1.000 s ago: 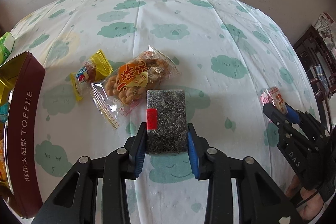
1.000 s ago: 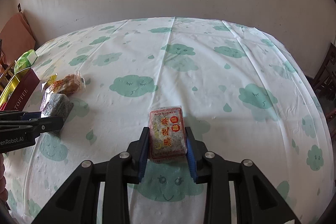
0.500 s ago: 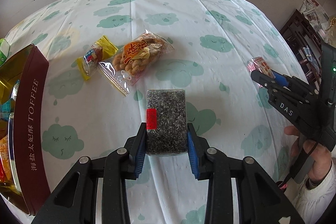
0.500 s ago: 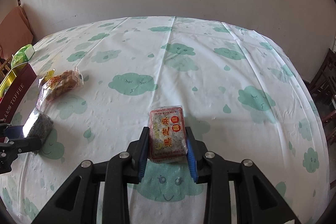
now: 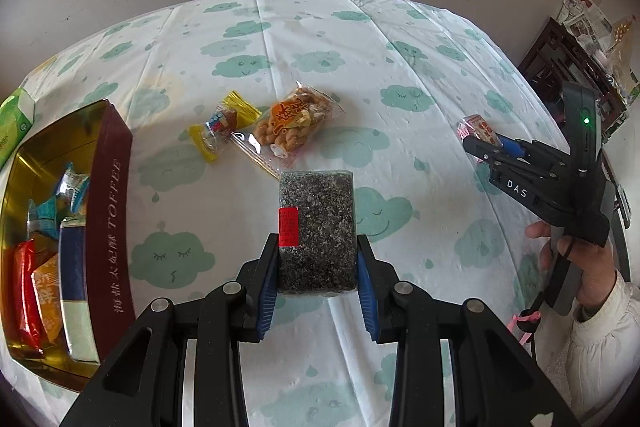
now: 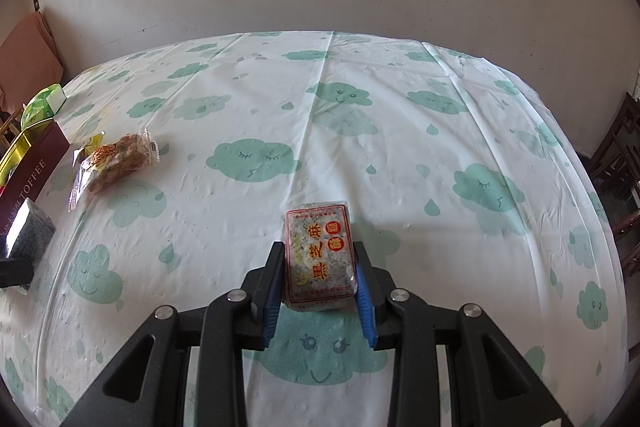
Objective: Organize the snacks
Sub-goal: 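Carry the grey speckled packet into the gold tin and open the left tool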
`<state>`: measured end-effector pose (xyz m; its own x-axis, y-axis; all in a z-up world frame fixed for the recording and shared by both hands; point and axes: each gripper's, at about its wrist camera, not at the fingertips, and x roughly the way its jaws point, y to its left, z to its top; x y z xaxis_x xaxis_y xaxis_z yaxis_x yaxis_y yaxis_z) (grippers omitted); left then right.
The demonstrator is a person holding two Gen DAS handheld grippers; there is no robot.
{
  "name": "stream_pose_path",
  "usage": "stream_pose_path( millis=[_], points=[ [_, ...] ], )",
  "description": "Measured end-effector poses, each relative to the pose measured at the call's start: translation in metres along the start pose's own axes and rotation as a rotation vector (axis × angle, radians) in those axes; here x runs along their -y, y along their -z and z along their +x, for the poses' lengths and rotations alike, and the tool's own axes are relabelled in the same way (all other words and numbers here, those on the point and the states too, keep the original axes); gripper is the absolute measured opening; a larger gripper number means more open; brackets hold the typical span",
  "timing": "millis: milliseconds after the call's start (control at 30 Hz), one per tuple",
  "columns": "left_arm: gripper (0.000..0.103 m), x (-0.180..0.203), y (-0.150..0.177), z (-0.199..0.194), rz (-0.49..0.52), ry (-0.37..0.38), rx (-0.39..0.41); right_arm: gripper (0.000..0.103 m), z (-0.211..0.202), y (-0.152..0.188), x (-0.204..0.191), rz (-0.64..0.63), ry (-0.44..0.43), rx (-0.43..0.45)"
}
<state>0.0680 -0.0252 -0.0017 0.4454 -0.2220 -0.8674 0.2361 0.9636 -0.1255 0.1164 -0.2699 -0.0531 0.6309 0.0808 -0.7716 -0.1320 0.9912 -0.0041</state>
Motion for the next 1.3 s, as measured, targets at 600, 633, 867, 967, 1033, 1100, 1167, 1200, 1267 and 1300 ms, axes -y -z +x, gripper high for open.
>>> stream_pose_path(
  millis=[600, 633, 867, 967, 1033, 1100, 1167, 1200, 1267, 1300],
  points=[
    [0.031, -0.162, -0.002, -0.047, -0.181, -0.229, 0.078, 0.033, 0.0, 0.0, 0.0, -0.001, 0.0, 0.0],
    [0.031, -0.167, -0.001, -0.047, -0.179, -0.234, 0.082, 0.033, 0.0, 0.0, 0.0, -0.001, 0.0, 0.0],
    [0.02, -0.186, 0.007, -0.029, -0.189, -0.237, 0.029, 0.033, 0.0, 0.0, 0.0, -0.001, 0.0, 0.0],
    [0.022, -0.186, 0.007, -0.03, -0.192, -0.235, 0.03, 0.033, 0.0, 0.0, 0.0, -0.003, 0.002, 0.0],
    [0.023, -0.186, 0.008, -0.03, -0.197, -0.234, 0.033, 0.033, 0.0, 0.0, 0.0, -0.003, 0.003, 0.0],
    [0.024, -0.186, 0.008, -0.029, -0.197, -0.233, 0.035, 0.033, 0.0, 0.0, 0.0, -0.004, 0.003, 0.0],
    [0.024, -0.186, 0.009, -0.03, -0.2, -0.231, 0.039, 0.033, 0.0, 0.0, 0.0, -0.003, 0.002, 0.0],
    [0.026, -0.187, 0.009, -0.029, -0.199, -0.232, 0.041, 0.033, 0.0, 0.0, 0.0, -0.003, 0.002, 0.0],
    [0.027, -0.188, 0.009, -0.03, -0.198, -0.23, 0.045, 0.033, 0.0, 0.0, 0.0, -0.004, 0.003, 0.0],
    [0.028, -0.189, 0.01, -0.03, -0.2, -0.228, 0.047, 0.033, 0.0, 0.0, 0.0, -0.004, 0.002, 0.0]
  ],
)
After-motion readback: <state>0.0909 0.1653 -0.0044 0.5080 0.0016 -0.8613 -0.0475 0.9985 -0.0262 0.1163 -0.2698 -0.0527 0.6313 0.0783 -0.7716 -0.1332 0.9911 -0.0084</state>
